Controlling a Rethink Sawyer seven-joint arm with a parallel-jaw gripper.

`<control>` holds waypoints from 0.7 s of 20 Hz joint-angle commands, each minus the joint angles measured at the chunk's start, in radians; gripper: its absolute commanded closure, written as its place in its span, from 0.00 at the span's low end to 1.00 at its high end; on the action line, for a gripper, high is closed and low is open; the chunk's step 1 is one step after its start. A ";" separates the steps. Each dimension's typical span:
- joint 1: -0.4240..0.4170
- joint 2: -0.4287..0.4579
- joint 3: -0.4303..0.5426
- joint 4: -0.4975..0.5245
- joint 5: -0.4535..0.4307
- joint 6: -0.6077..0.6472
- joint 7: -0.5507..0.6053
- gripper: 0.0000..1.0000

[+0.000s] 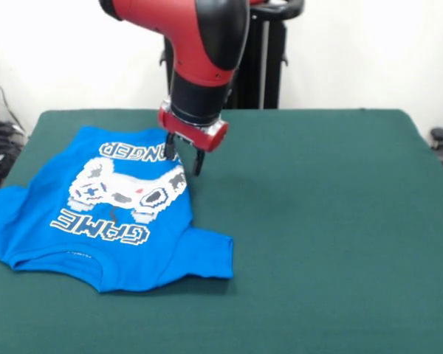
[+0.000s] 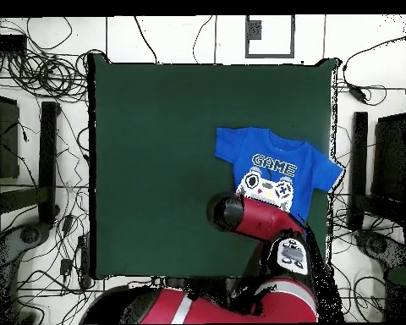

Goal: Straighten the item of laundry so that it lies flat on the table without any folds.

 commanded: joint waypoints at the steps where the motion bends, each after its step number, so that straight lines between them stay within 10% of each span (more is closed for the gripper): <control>1: 0.078 0.091 0.007 -0.012 -0.064 -0.034 0.097 0.00; 14: 0.158 0.130 -0.074 -0.089 -0.063 0.015 0.140 0.00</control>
